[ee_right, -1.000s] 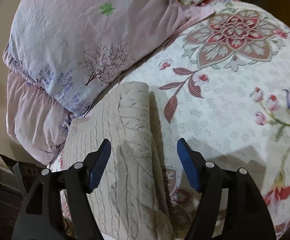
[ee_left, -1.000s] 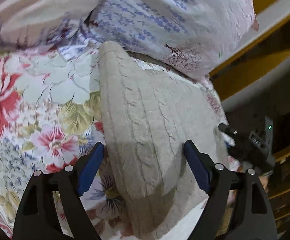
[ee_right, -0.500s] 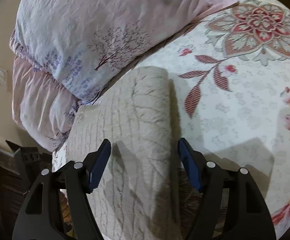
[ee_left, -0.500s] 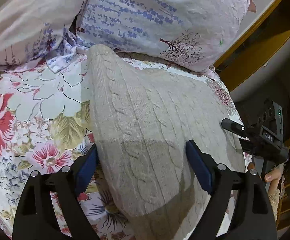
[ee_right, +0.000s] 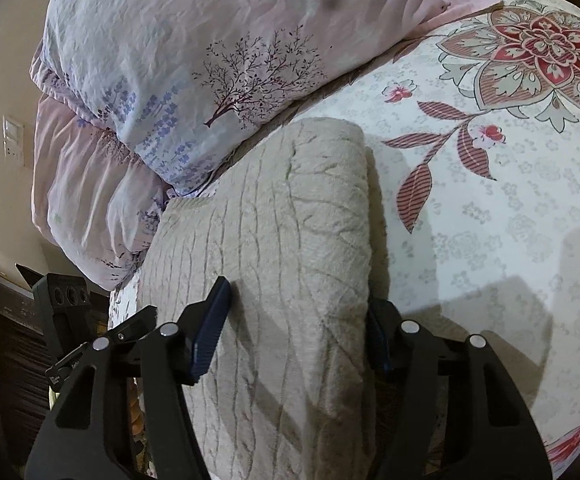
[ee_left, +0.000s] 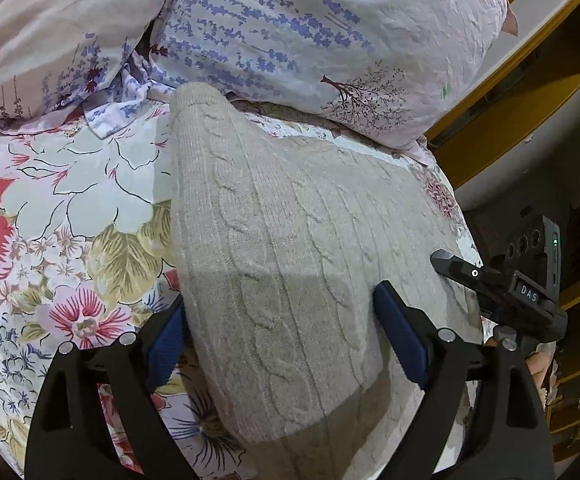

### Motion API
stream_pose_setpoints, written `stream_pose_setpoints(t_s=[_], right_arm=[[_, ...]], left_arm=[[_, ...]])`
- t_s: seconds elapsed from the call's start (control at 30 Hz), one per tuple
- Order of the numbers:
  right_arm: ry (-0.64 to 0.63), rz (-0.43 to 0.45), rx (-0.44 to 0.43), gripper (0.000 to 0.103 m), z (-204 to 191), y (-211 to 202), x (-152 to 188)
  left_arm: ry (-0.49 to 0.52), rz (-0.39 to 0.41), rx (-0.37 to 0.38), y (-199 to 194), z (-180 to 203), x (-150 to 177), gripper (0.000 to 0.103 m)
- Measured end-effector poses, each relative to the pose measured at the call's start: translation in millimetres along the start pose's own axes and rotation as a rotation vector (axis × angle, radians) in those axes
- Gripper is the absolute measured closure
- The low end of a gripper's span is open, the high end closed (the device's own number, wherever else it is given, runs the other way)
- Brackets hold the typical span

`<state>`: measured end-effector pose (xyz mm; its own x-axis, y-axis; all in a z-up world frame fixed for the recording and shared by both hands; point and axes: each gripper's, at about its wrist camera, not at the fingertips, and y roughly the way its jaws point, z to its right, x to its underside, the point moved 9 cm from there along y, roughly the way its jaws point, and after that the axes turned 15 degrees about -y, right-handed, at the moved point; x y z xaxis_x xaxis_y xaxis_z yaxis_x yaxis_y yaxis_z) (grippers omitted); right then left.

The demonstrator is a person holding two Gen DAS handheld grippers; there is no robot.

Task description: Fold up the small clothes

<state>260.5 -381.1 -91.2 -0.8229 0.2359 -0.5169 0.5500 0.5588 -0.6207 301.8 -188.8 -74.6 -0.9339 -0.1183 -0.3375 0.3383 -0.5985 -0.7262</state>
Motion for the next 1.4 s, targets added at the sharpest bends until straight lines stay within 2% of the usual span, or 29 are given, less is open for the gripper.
stream_pose_setpoints(t_s=[0.2,0.27,0.33,0.37,0.5,0.6,0.77,0.87,1.03,1.17,1.23,1.27,1.3,1.33,1.37,1.4], right_arm=[[-0.005,0.003,0.002,0.044,0,0,0],[-0.015,-0.004,0.011,0.056,0,1,1],[-0.005,-0.001,-0.021,0.067,-2,2,2],[0.007,0.007,-0.045,0.069,-4,1,2],[0.004,0.023,-0.046,0.072,-8,-2,1],[0.02,0.048,-0.068,0.075,-12,-6,-1],[0.018,0.106,-0.108,0.077,-27,-18,-3],[-0.008,0.113,-0.13,0.078,-47,-19,0],[-0.086,0.102,-0.162,0.079,-94,-2,5],[-0.216,0.092,-0.157,0.079,-148,29,7],[-0.263,0.074,-0.149,0.079,-166,47,10],[-0.267,0.039,-0.145,0.078,-172,64,13],[-0.253,-0.008,-0.136,0.077,-173,80,17],[-0.241,-0.042,-0.122,0.07,-170,91,21],[-0.231,-0.066,-0.083,0.063,-165,101,24],[-0.221,-0.07,-0.093,0.062,-164,104,26]], left_arm=[[-0.003,-0.003,0.007,-1,-1,0,0.015],[-0.023,-0.005,0.031,-2,-2,-1,0.016],[-0.052,-0.013,0.064,-4,-4,-1,0.024],[-0.068,-0.016,0.079,-4,-5,-2,0.029],[-0.139,-0.017,0.163,-13,-11,-6,0.05],[-0.166,-0.021,0.209,-22,-13,-8,0.061],[-0.151,-0.033,0.266,-44,-11,-7,0.066],[-0.122,-0.023,0.262,-63,-16,-8,0.067],[-0.097,0.03,0.235,-115,-47,-14,0.067],[-0.106,0.105,0.171,-159,-91,-26,0.067],[-0.14,0.127,0.127,-168,-116,-31,0.065],[-0.16,0.133,0.105,-169,-127,-33,0.064],[-0.199,0.133,0.052,-166,-148,-33,0.063],[-0.222,0.122,0.025,-161,-157,-33,0.062],[-0.259,0.102,0.025,-155,-170,-29,0.058],[-0.274,0.105,0.036,-154,-175,-28,0.055]])
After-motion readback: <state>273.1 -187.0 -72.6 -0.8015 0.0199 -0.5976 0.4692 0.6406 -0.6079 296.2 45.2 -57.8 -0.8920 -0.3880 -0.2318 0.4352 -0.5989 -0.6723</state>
